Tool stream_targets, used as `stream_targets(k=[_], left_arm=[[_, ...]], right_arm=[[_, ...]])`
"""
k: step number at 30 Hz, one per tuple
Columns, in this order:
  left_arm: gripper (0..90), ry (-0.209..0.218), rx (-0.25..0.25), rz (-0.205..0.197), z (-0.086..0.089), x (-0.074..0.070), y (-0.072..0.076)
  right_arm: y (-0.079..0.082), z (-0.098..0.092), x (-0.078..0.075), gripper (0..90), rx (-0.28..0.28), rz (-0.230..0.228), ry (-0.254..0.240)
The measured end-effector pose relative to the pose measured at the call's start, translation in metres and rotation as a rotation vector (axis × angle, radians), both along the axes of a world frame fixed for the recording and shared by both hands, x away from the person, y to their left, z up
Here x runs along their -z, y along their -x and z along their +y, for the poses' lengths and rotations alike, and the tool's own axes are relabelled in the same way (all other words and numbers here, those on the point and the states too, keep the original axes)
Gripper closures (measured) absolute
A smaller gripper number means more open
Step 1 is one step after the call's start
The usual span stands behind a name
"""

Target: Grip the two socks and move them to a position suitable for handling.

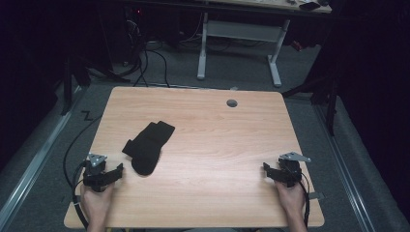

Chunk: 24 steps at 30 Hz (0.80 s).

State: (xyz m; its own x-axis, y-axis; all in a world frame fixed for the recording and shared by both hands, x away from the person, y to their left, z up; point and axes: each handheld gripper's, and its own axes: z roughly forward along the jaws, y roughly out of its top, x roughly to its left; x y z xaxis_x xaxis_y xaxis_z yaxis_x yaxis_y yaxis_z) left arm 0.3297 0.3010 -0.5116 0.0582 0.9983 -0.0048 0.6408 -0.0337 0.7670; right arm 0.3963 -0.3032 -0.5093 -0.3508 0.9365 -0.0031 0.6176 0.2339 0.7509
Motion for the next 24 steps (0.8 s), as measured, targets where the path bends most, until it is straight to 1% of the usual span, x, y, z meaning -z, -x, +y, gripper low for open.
stream_targets(k=[2, 9, 11, 15, 19, 21, 24], left_arm=[[29.3, -0.003, 0.001, 0.002, -0.0003, 0.0000, 0.0003], [29.4, 0.003, 0.002, 0.000, -0.0001, 0.0000, 0.0002], [28.2, 0.005, 0.007, 0.002, 0.0000, 0.0000, 0.0000], [28.1, -0.001, 0.048, 0.004, -0.0003, -0.0002, -0.0003], [28.4, -0.002, 0.051, 0.004, -0.0001, -0.0002, -0.0003], [30.3, -0.004, 0.045, 0.001, 0.0000, -0.0003, 0.0009], [32.1, 0.006, 0.042, -0.008, 0.0000, -0.0012, 0.0032]], right_arm=[[0.0002, 0.0007, 0.0001, 29.7, -0.002, -0.001, 0.006], [0.0003, 0.0007, 0.0001, 29.7, -0.003, 0.000, 0.006], [0.0003, 0.0007, 0.0001, 29.7, -0.003, 0.000, 0.006], [0.0004, 0.0006, 0.0001, 29.7, -0.004, 0.000, 0.007], [0.0005, 0.0006, 0.0001, 29.7, -0.004, 0.000, 0.007], [0.0005, 0.0006, 0.0001, 29.7, -0.005, -0.001, 0.007], [0.0005, 0.0007, 0.0001, 29.7, -0.004, -0.001, 0.007]])
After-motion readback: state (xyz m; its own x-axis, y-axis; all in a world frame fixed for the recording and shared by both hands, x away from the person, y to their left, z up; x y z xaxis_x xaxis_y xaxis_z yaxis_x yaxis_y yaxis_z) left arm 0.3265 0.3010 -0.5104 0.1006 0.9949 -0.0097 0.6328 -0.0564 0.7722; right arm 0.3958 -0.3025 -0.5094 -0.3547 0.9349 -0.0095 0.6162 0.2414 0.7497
